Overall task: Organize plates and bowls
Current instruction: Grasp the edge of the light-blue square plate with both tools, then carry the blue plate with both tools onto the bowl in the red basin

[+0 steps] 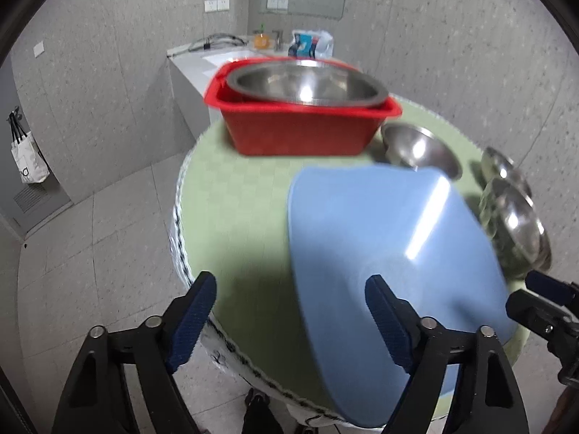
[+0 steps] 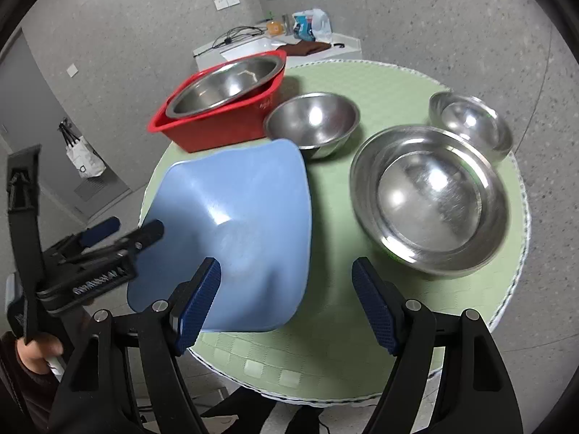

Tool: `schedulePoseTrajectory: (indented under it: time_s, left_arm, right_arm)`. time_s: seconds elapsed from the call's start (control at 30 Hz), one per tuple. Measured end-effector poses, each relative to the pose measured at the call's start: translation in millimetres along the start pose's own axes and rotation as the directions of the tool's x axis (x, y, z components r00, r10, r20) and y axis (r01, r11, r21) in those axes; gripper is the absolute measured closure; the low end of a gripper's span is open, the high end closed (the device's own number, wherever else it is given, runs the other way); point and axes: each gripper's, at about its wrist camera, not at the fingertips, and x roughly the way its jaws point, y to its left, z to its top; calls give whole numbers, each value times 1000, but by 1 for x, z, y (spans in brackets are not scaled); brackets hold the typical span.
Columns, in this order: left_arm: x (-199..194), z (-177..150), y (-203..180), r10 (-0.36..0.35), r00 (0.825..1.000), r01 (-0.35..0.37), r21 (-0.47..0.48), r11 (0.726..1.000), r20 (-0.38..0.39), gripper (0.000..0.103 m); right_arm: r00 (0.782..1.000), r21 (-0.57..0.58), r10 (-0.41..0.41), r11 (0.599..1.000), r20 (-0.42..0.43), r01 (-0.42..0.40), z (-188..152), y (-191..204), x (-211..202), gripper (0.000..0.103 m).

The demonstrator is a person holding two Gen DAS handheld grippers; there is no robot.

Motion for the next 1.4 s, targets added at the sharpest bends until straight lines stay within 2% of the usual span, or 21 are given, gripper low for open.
schedulePoseTrajectory:
  time_s: [0.1, 0.2, 0.37, 0.43, 0.5, 0.53, 0.57, 0.6, 0.73, 0.9, 1.03, 1.13, 1.23, 1.4]
  left_arm:
    - [10, -2, 4, -5, 999, 5, -6, 1000, -43, 40]
    - [16, -1, 5, -16, 998, 16, 1, 1000, -54, 43]
    - [20, -2, 2, -52, 997, 53, 19, 998, -55, 54]
    - [20, -2, -2, -65, 996, 67, 40, 997, -60, 65]
    - [23, -2, -5, -84, 994, 88, 60, 994, -68, 74]
    - [22, -2, -8, -99, 993, 104, 73, 992, -71, 82]
    - [22, -2, -11, -103, 992, 109, 84, 990, -72, 81]
    - [19, -2, -13, -88, 994, 93, 98, 991, -62, 81]
    - [8, 3, -9, -112, 993, 115, 99, 988, -35, 82]
    - [-27, 16, -3, -135, 989, 128, 118, 985, 56, 82]
    - [-60, 37, 10, -191, 973, 177, 110, 978, 129, 82]
    - [-75, 60, 21, -202, 964, 183, 116, 976, 173, 82]
    - [-76, 87, 35, -204, 957, 182, 119, 976, 207, 82]
    - [-46, 134, 58, -173, 961, 145, 138, 980, 214, 82]
  right_arm:
    - [1000, -2, 7, 1000, -14, -7, -3, 2, 9, 26]
    - [999, 6, 13, 1000, -37, -13, -5, 2, 21, 26]
    - [998, 31, 19, 999, -57, -17, -9, -1, 38, 26]
    - [998, 39, 27, 999, -63, -25, -8, -1, 42, 26]
    - [996, 51, 50, 998, -75, -47, -8, -2, 48, 31]
    - [994, 54, 66, 997, -83, -61, -9, -3, 50, 41]
    - [992, 56, 87, 995, -94, -82, -9, -2, 52, 51]
    - [990, 52, 98, 994, -104, -93, -9, 0, 54, 56]
    - [994, 9, 86, 996, -69, -86, -7, 8, 42, 63]
    - [995, -17, 88, 996, -38, -89, 3, 19, 21, 63]
    - [993, -34, 115, 993, 8, -115, 15, 31, -9, 63]
    - [991, -58, 124, 991, 57, -121, 31, 42, -28, 63]
    - [986, -75, 131, 989, 100, -124, 61, 55, -32, 63]
    - [983, -72, 134, 989, 126, -125, 120, 74, -2, 63]
